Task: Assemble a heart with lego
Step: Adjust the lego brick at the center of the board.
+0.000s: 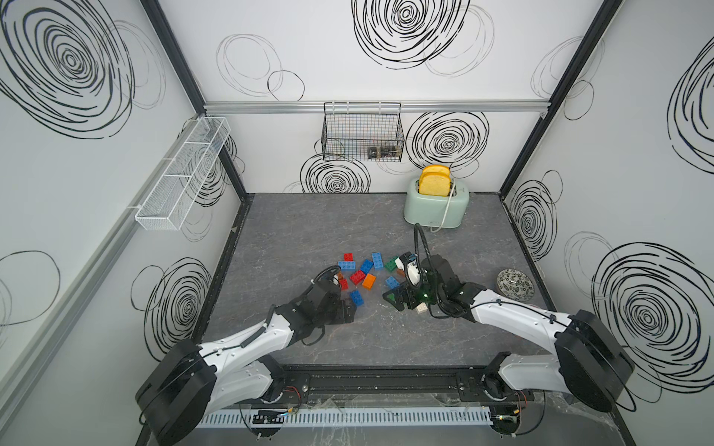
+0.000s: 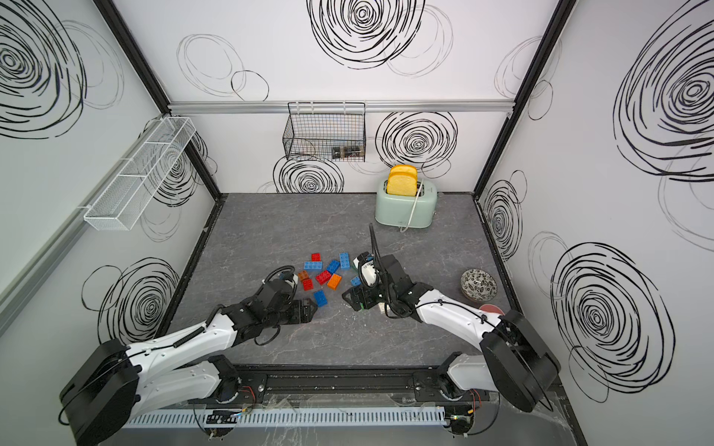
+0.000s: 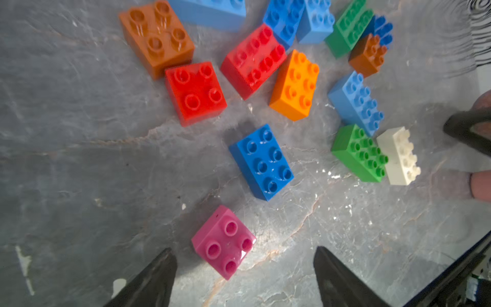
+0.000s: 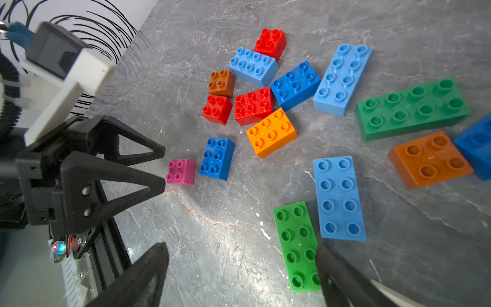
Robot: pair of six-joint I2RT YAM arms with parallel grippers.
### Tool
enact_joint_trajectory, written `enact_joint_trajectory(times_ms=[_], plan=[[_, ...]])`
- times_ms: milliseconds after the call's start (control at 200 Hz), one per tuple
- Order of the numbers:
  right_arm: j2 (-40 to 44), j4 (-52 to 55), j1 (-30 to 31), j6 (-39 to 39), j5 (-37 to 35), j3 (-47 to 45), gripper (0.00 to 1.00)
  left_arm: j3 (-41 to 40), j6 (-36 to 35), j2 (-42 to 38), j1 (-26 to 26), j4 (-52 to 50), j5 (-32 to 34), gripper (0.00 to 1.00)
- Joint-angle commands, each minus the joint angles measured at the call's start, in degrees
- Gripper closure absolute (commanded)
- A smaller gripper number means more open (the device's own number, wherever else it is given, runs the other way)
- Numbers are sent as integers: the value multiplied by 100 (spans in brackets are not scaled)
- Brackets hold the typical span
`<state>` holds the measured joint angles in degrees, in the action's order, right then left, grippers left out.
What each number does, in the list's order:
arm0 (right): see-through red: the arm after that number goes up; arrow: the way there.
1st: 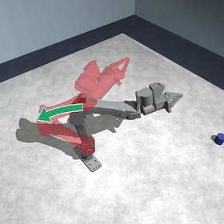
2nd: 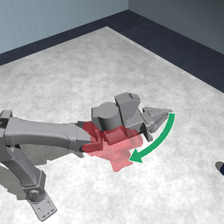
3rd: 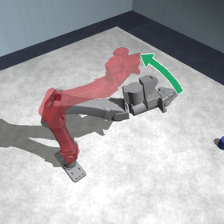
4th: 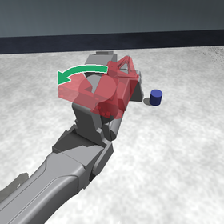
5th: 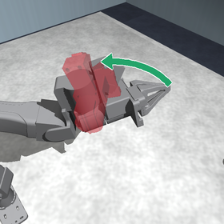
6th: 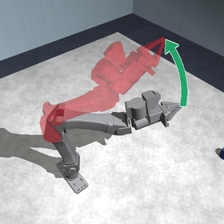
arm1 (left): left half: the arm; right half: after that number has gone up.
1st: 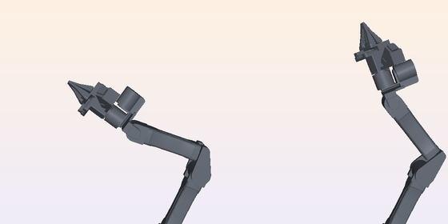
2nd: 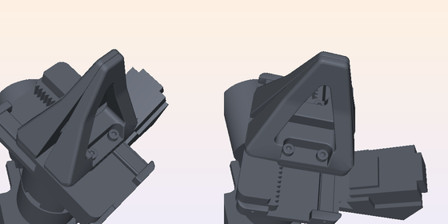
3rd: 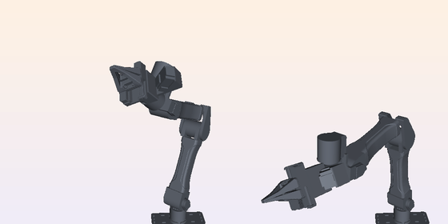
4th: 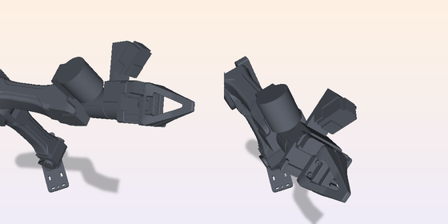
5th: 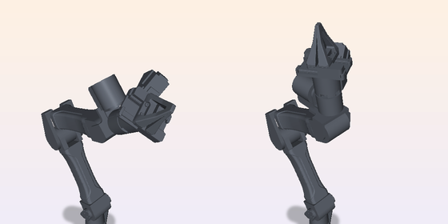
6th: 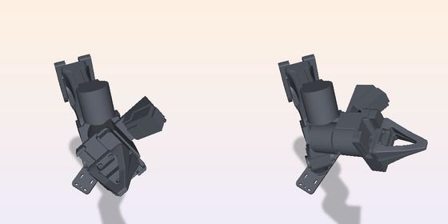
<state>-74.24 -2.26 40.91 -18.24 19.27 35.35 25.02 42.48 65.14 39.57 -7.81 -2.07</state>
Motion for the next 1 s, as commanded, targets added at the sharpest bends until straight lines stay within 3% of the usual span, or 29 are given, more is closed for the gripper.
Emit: enact_joint_trajectory(times_ms=[0, 165, 500, 771, 891, 996], plan=[[80, 15, 40, -168, 75, -122, 11, -52, 95, 248, 51, -95, -56, 17], [147, -75, 40, -250, 1, -265, 12, 190, -228, 724, 158, -272, 156, 23], [143, -109, 40, -283, -99, -380, 14, 705, -562, 1479, 523, -547, 528, 47], [59, -152, 40, -283, -160, -441, 14, 880, -1293, 1510, 666, -401, 387, 45], [50, -169, 45, -251, -159, -467, 14, 1036, -1628, 1552, 629, -585, 353, 37], [46, -152, 36, -215, -170, -459, 13, 1043, -1339, 1499, 547, -685, 149, 29]])
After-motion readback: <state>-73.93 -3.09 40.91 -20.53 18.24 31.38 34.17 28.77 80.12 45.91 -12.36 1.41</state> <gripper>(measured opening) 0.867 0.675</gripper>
